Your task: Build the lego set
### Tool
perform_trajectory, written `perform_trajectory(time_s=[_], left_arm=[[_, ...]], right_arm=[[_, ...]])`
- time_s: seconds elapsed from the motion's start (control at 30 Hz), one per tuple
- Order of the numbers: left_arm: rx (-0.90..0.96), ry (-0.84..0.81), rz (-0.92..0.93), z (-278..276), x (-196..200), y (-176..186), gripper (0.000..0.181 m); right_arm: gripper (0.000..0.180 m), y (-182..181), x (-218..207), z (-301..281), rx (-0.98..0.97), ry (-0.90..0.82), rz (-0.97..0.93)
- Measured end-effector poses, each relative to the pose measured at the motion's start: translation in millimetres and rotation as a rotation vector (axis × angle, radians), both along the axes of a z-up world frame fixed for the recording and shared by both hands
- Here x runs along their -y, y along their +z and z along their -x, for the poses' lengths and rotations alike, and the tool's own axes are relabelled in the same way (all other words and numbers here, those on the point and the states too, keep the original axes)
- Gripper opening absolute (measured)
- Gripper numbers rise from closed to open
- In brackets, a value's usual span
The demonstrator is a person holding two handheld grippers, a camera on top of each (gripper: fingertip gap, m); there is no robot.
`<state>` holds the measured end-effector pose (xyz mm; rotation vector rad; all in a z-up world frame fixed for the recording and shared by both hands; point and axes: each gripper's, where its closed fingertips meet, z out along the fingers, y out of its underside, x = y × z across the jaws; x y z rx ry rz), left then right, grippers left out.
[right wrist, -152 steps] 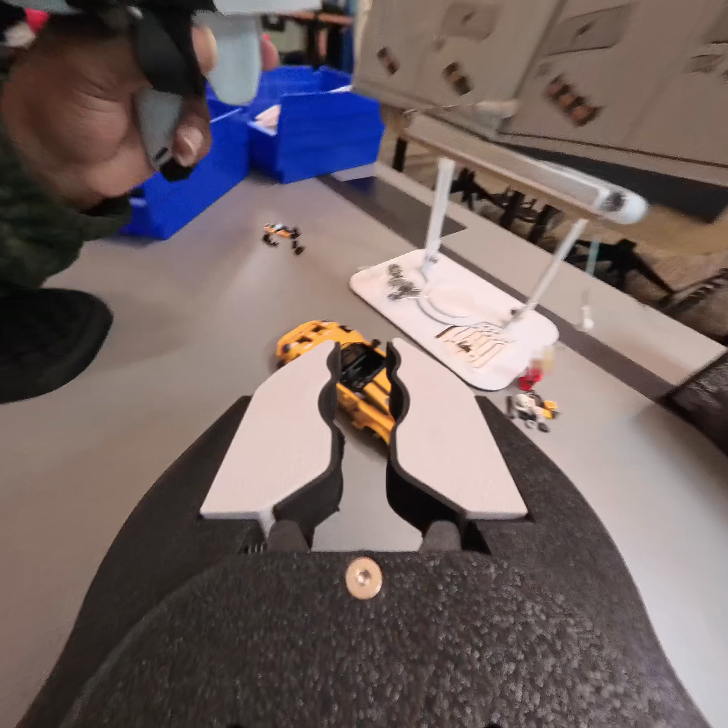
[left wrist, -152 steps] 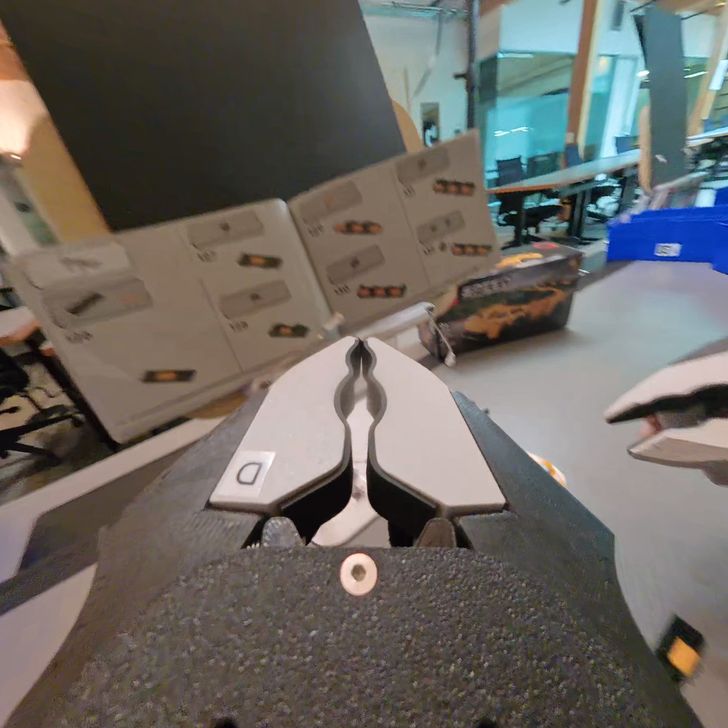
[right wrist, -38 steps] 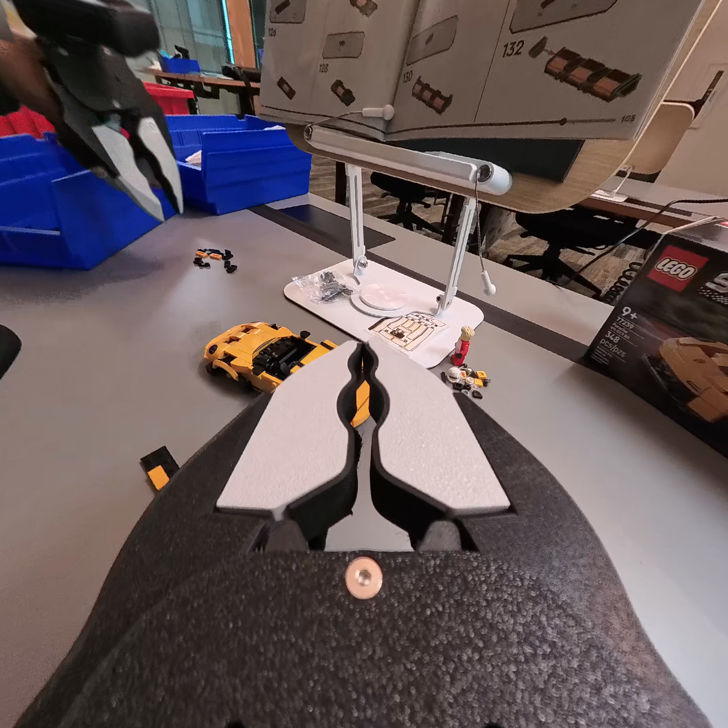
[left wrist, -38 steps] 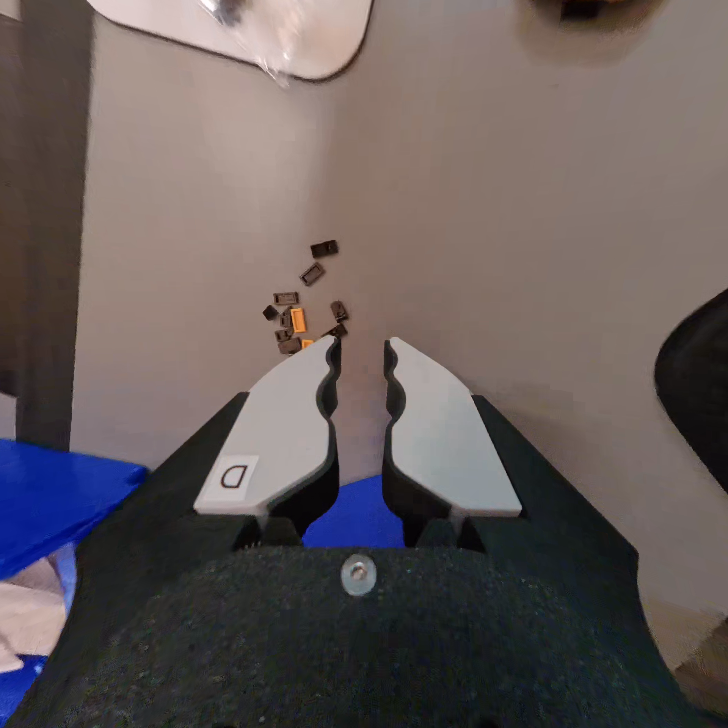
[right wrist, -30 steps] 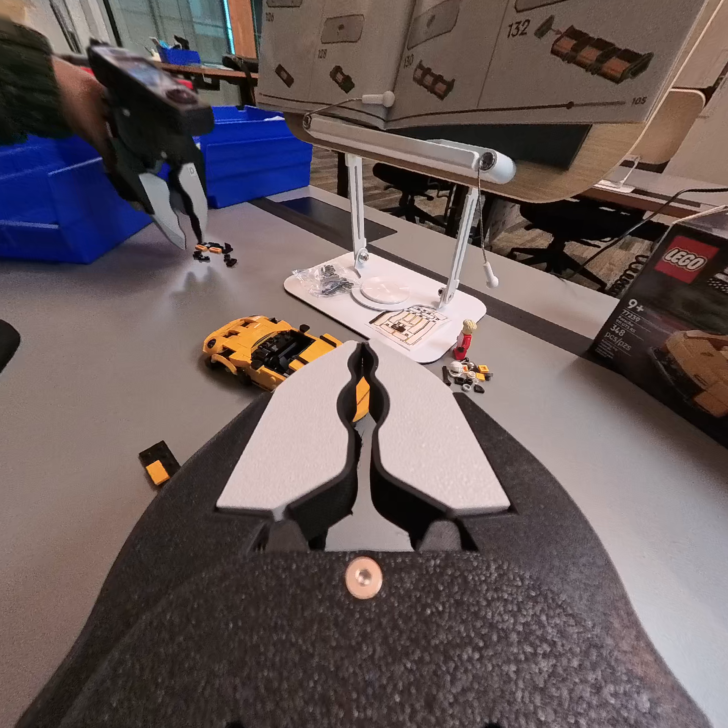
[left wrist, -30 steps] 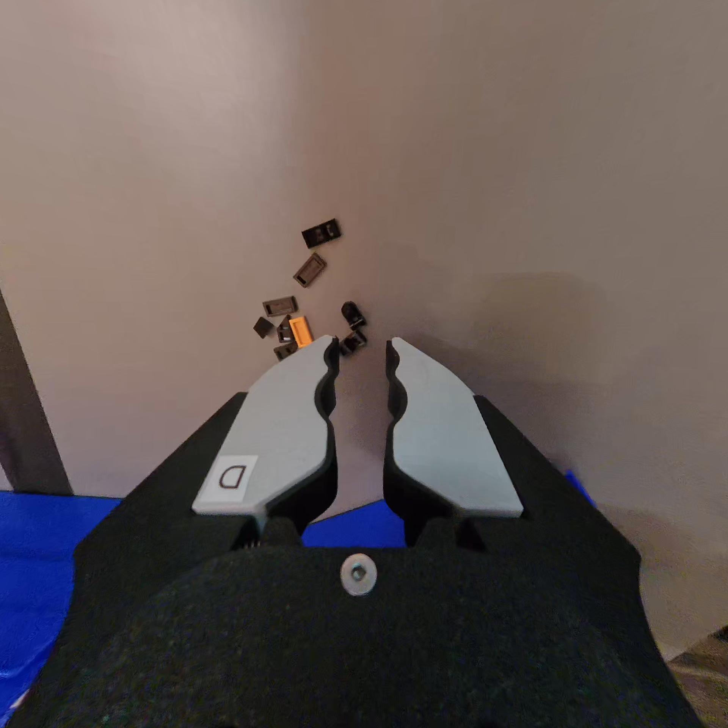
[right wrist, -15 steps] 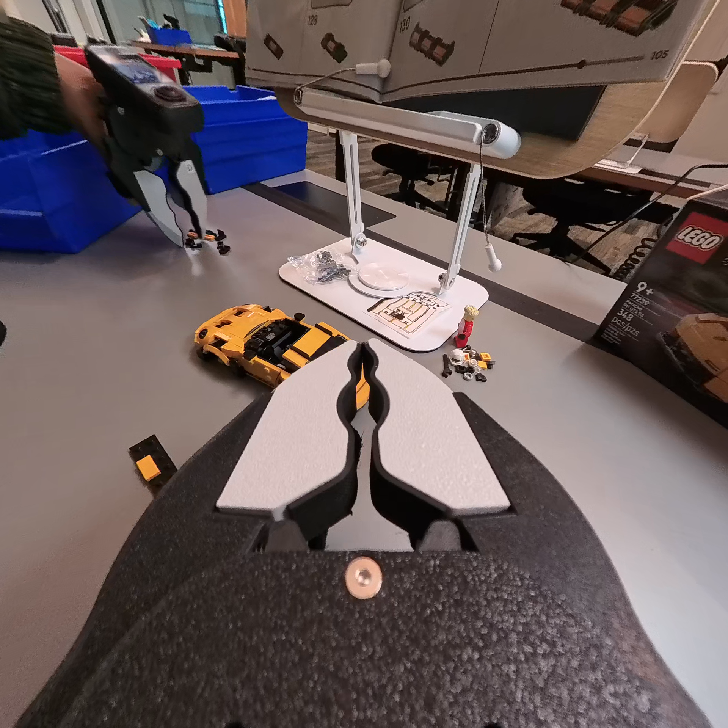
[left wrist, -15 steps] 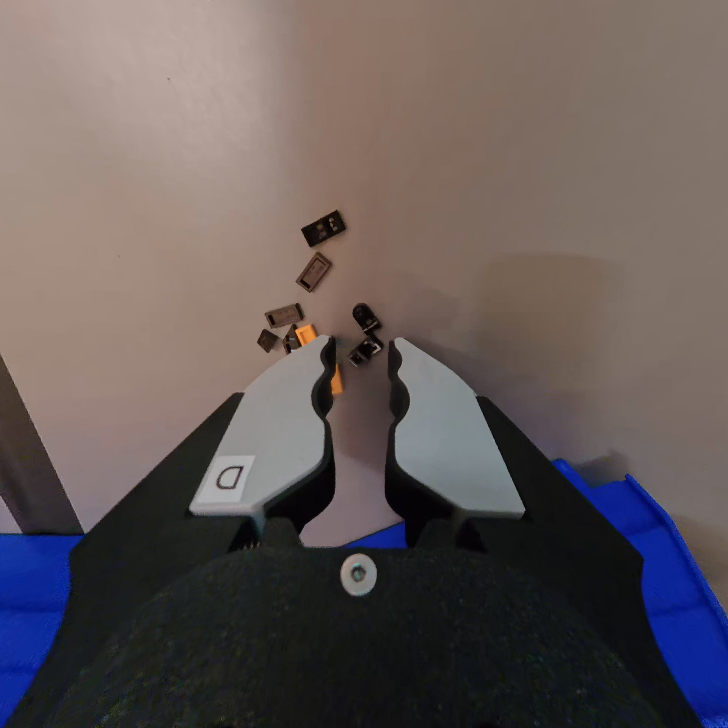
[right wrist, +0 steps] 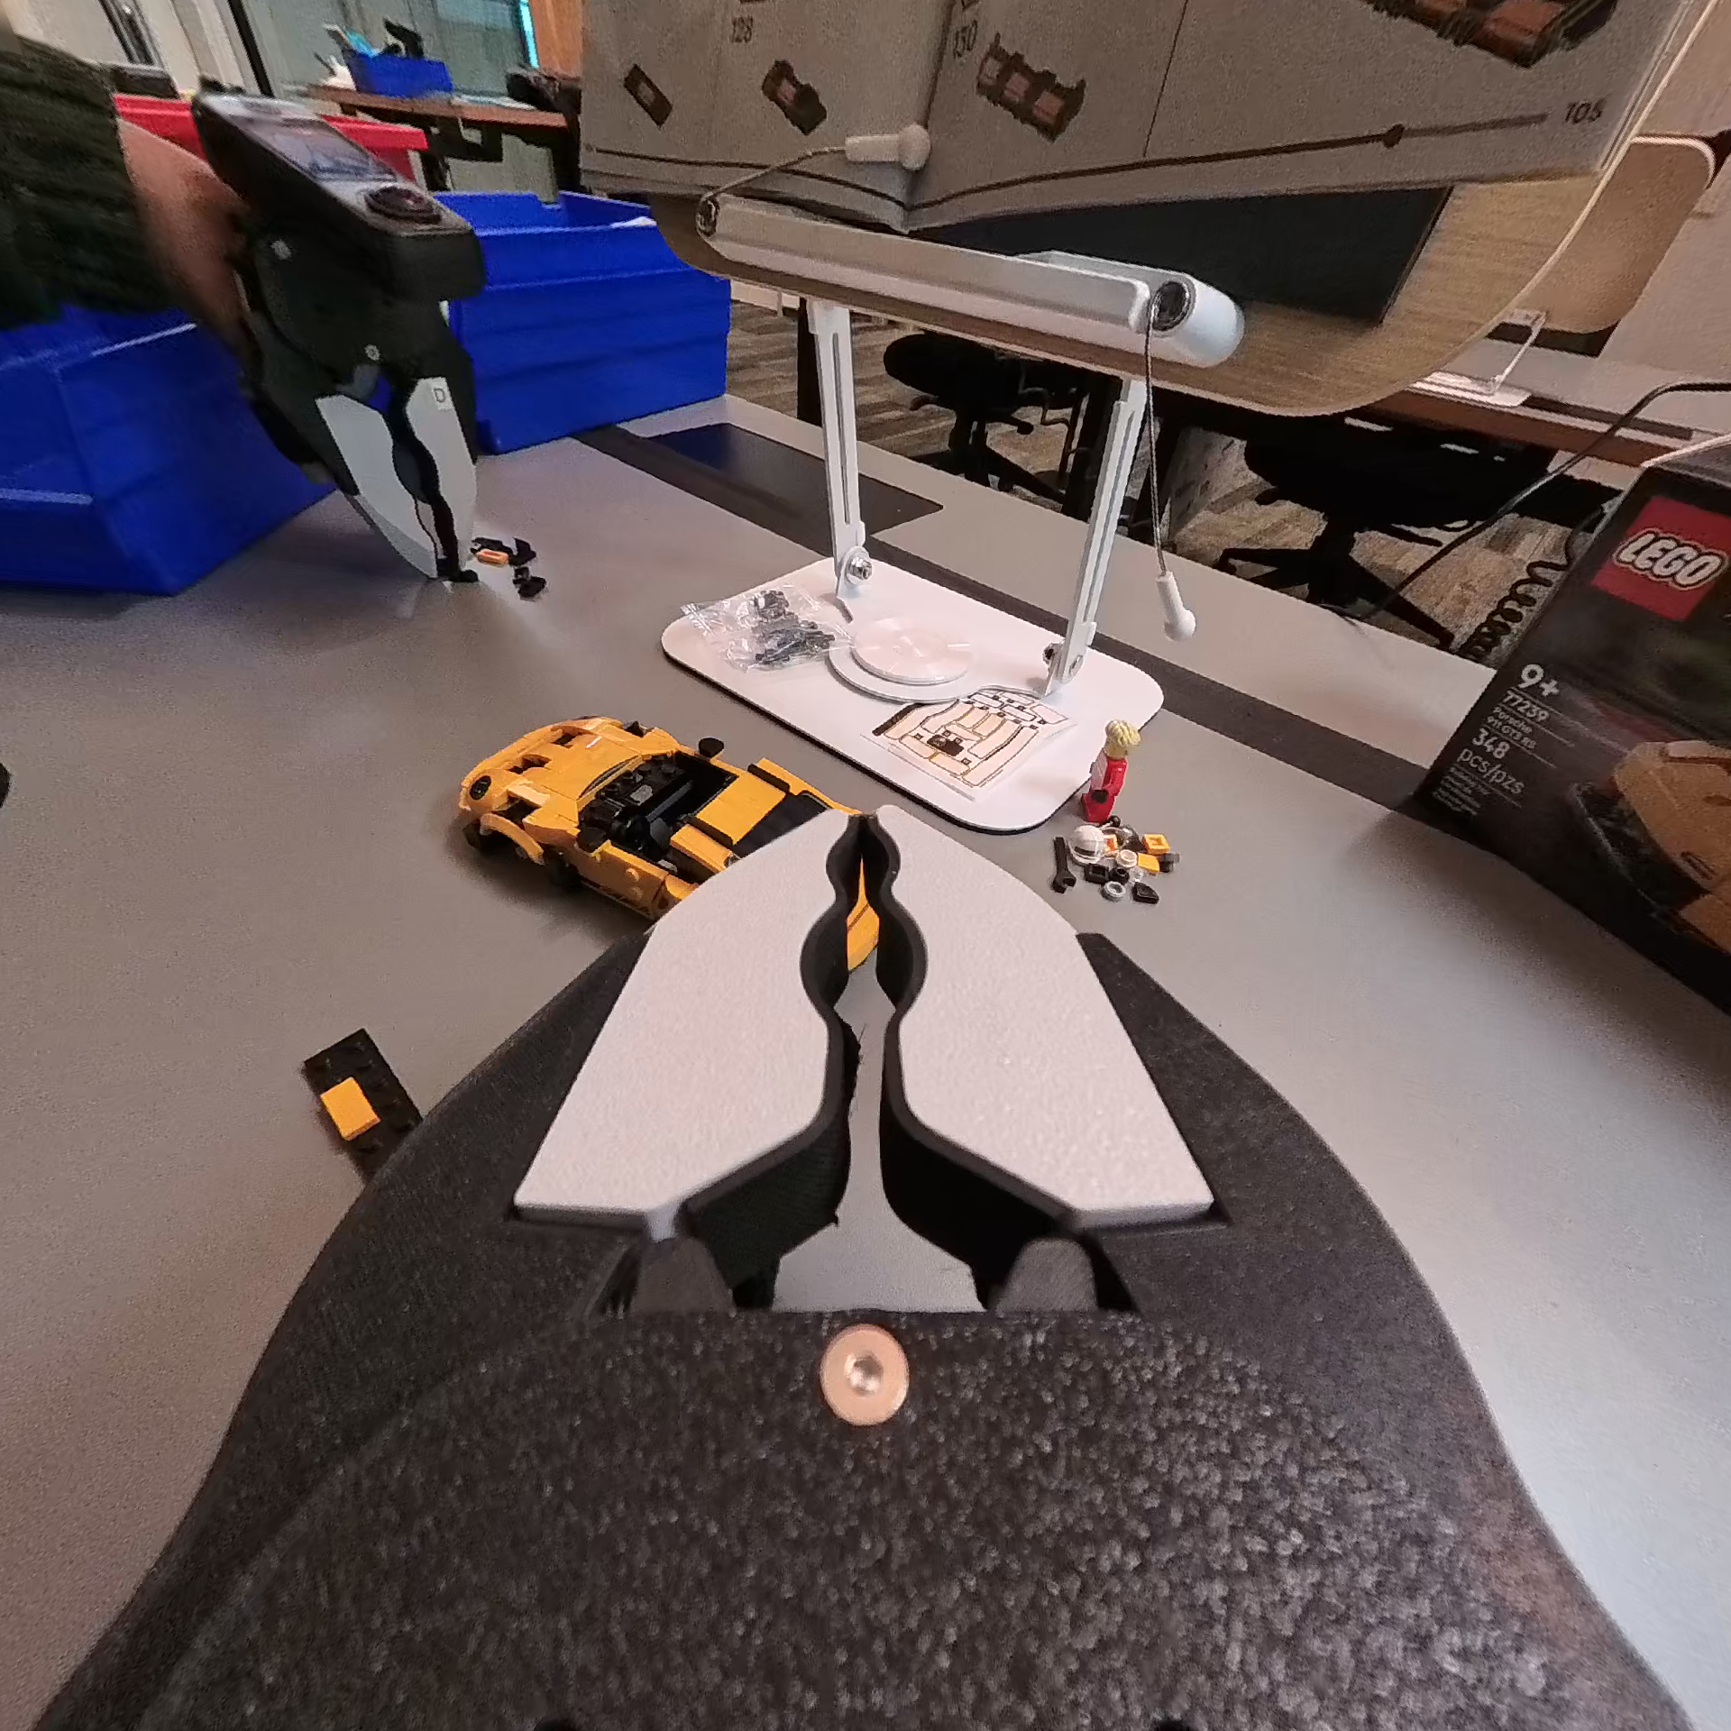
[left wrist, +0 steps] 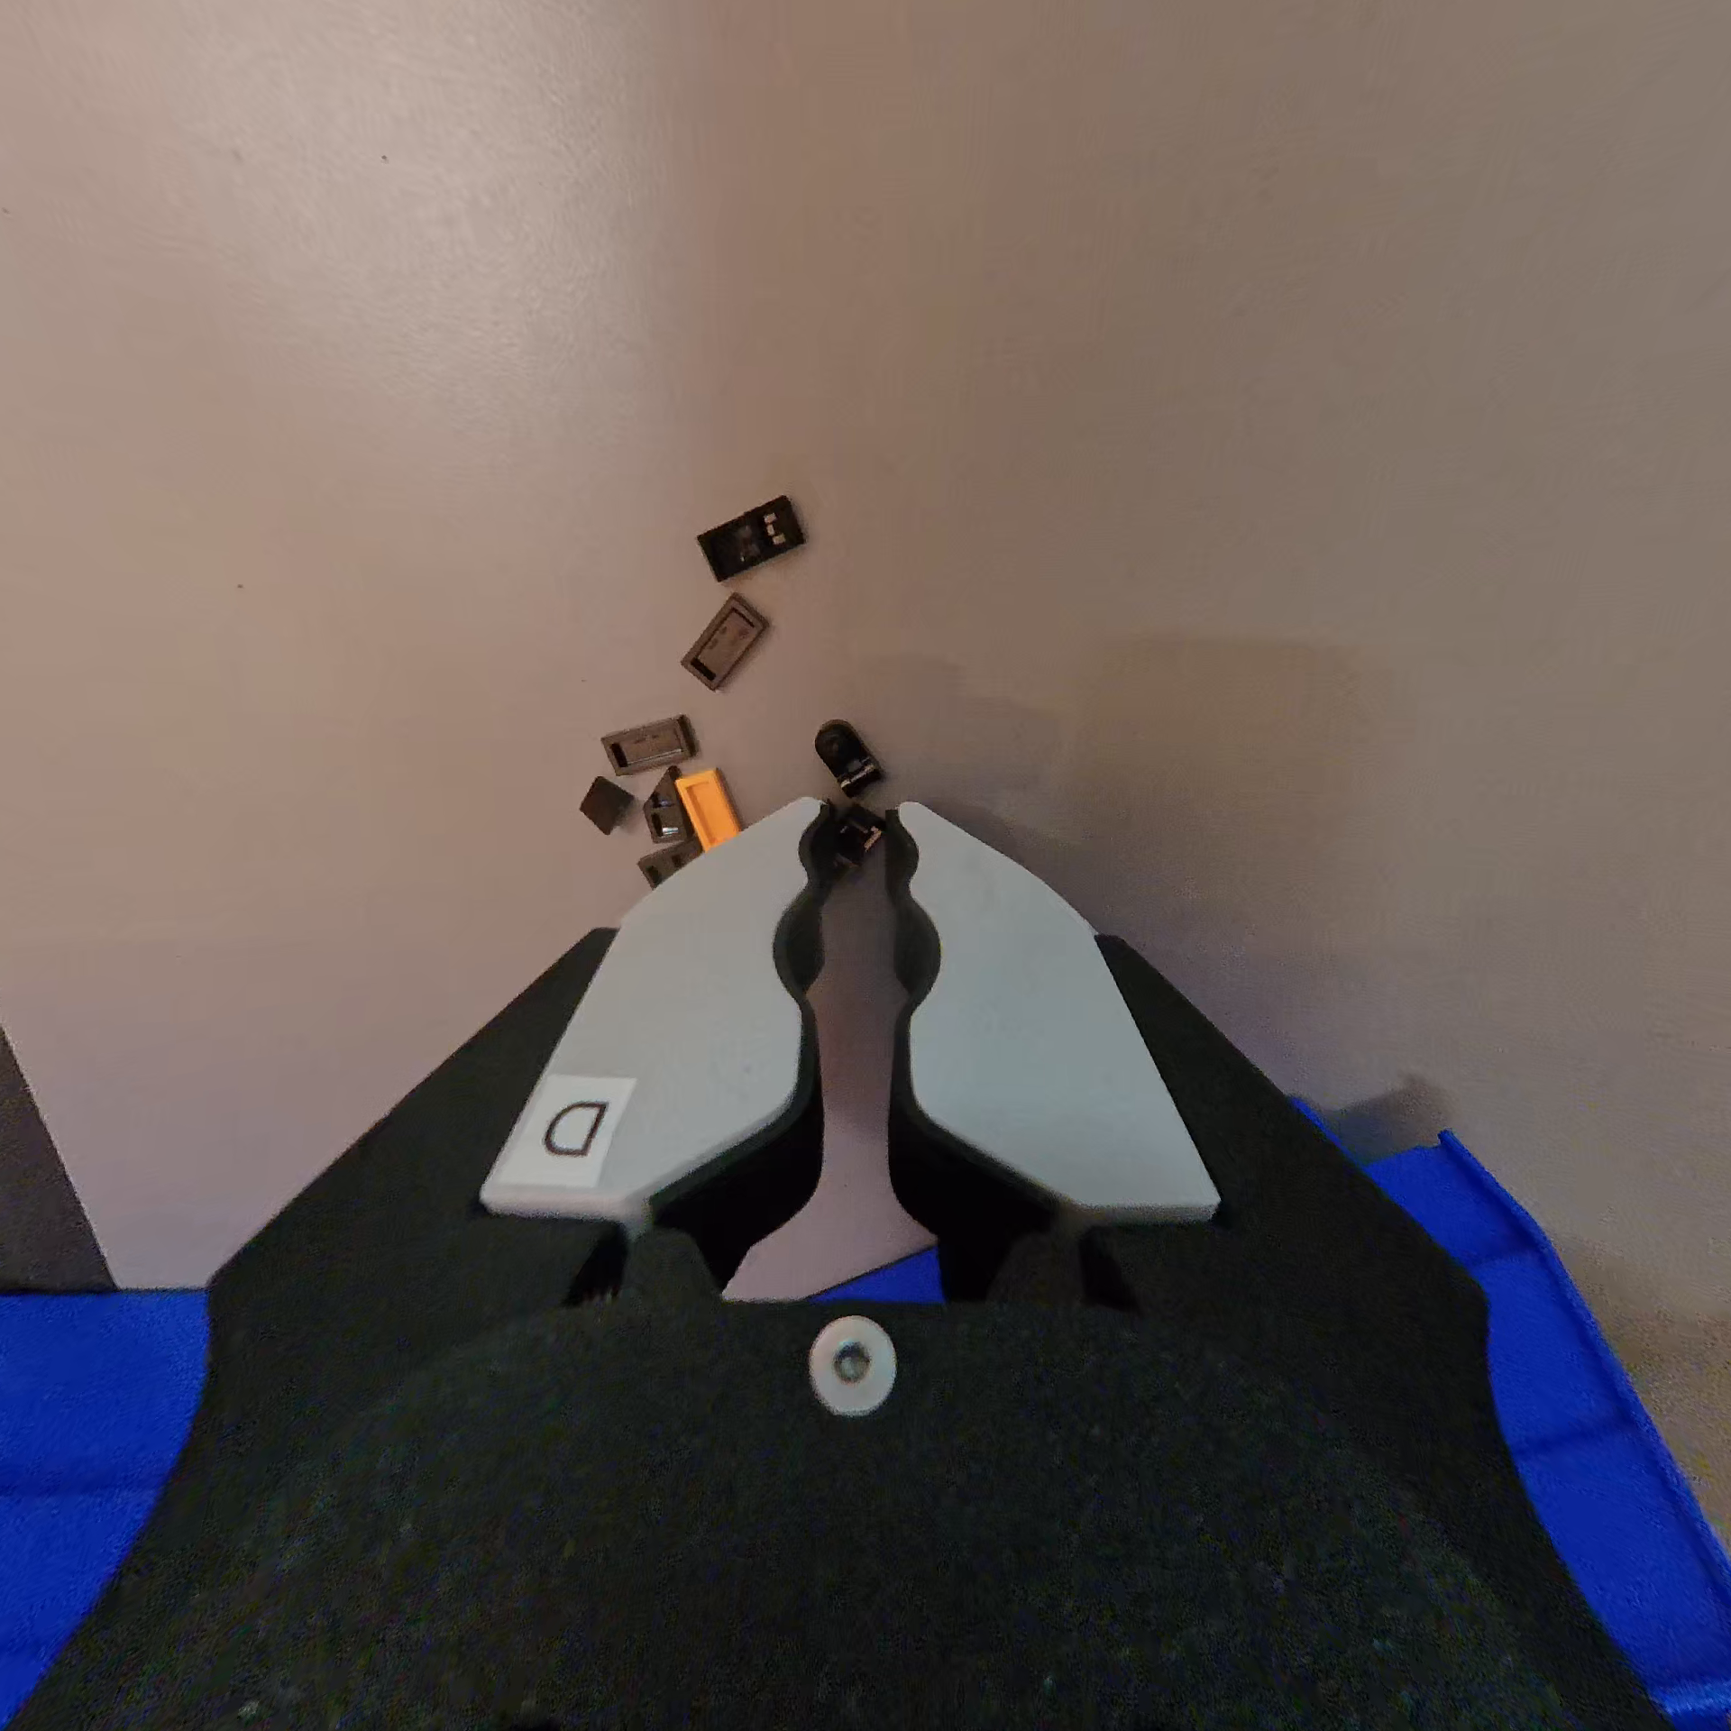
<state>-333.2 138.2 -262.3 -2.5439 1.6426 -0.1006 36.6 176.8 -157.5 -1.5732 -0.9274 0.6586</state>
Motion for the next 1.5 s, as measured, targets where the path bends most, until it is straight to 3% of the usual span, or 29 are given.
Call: perform_trajectory(time_s=[0.2,0.37,0.53,0.67,0.7,0.9,1.07,1.13,1.3,1.5], left_arm=[[0.08,-0.018,-0.025,-33,15,20,0.009],[0.233,-0.12,-0.084,-139,49,39,0.009],[0.369,-0.201,-0.144,-245,92,29,0.009],[0.429,-0.201,-0.115,-276,108,14,0.011],[0.436,-0.208,-0.121,-277,108,11,0.019],[0.497,-0.221,-0.135,-266,108,28,0.035],[0.474,-0.098,-0.203,-207,67,69,0.038],[0.386,-0.015,-0.256,-170,40,75,0.031],[0.066,0.168,-0.257,-74,-15,46,0.03],[-0.072,0.259,-0.143,-30,-38,6,0.031]], right_arm=[[0.0,2,2,1,-0.006,0.006,-0.005],[0.0,2,3,2,-0.004,0.014,-0.006],[0.0,6,4,2,-0.011,0.017,-0.014],[0.0,8,7,2,-0.014,0.025,-0.018],[0.0,8,7,2,-0.015,0.027,-0.021],[0.0,13,8,1,-0.024,0.026,-0.034],[0.0,14,10,2,-0.025,0.034,-0.035],[0.0,14,10,2,-0.024,0.035,-0.037],[0.0,15,10,1,-0.023,0.034,-0.04],[0.0,17,8,-2,-0.03,0.024,-0.042]])
